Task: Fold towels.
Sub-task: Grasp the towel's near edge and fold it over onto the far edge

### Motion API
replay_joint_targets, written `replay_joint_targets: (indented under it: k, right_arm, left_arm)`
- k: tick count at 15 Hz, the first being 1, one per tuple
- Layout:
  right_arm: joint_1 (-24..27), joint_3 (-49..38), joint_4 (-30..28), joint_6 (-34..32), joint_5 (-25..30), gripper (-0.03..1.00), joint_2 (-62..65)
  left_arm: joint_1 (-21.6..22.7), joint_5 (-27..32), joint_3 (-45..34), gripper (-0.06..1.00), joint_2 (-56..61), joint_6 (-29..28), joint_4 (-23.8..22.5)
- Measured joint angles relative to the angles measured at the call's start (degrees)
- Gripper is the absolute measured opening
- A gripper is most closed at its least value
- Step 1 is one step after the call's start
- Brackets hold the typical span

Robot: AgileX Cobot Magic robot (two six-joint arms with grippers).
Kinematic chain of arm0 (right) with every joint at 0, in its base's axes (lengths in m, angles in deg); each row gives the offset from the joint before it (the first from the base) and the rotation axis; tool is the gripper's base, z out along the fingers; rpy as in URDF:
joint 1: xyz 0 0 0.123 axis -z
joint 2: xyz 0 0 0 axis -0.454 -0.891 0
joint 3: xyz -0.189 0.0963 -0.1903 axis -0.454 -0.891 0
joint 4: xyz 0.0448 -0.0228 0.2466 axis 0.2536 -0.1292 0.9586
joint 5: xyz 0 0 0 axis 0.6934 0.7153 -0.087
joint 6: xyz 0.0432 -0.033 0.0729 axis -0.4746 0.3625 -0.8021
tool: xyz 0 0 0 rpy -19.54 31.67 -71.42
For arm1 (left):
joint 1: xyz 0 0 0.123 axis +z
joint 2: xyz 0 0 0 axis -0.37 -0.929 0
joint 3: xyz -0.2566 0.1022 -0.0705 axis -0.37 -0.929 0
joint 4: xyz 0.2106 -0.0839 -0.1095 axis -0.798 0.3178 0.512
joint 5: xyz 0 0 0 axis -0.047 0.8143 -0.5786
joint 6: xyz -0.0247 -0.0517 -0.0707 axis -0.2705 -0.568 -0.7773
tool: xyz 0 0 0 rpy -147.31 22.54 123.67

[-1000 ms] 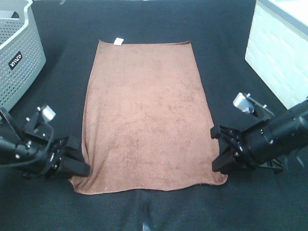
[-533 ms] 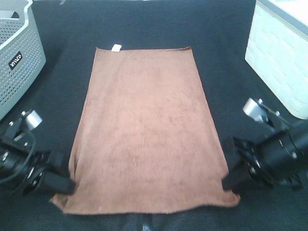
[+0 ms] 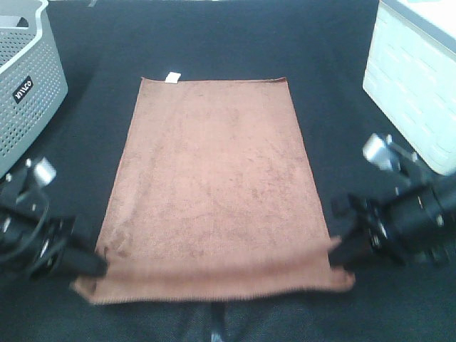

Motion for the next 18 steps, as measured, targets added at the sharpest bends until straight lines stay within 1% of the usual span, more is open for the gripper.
replay_joint_targets:
  k: [1,2,3,5,7,10,12,13,14,16,18]
  right_arm:
    - [0.0,3.2,-0.7,0.0,0.0,0.00,-0.3]
    - [0.0,3.2,-0.7,0.0,0.0,0.00,-0.3]
    - [0.0,9.3,-2.2,-0.6,0.0,0.00,-2.5]
    - [0.0,18.7,-5.0,-3.2,0.8,0.00,-7.6]
    - [0.0,28.8,-7.9,-5.2,3.6,0.00,-13.1]
    - [0.0,43.4,-12.3,-9.7,6.8,0.00,-21.0]
    - [0.0,55.1,-17.1,-14.2,9.4,0.00,-26.8]
    - [0.0,63.4,-20.7,-17.0,10.8,0.00,-30.8]
    - [0.0,69.3,-23.2,-18.8,12.1,0.00,-33.9]
    - [0.1,80.0,-26.6,-21.9,14.9,0.00,-39.8]
    - [1.0,91.0,-27.5,-23.6,17.2,0.00,-45.6]
  left_arm:
    - [0.0,-0.3,2.6,0.00,0.0,-1.8,-0.9]
    - [0.0,-0.3,2.6,0.00,0.0,-1.8,-0.9]
    - [0.0,-1.5,7.0,0.00,-0.1,-5.0,-2.8]
    - [0.0,-5.1,13.9,0.00,-1.0,-9.5,-6.4]
    - [0.0,-8.0,21.8,0.00,-4.6,-12.7,-9.2]
    - [0.0,-9.2,34.4,0.00,-12.0,-13.9,-10.7]
    - [0.0,-10.8,43.8,0.00,-16.6,-14.0,-12.4]
    - [0.0,-11.2,50.8,0.00,-20.7,-14.7,-14.5]
    - [0.0,-11.2,55.3,0.00,-23.1,-15.5,-15.8]
    - [0.0,-11.2,61.6,0.00,-27.3,-17.5,-17.2]
    - [0.0,-12.7,67.3,0.00,-31.1,-18.3,-17.6]
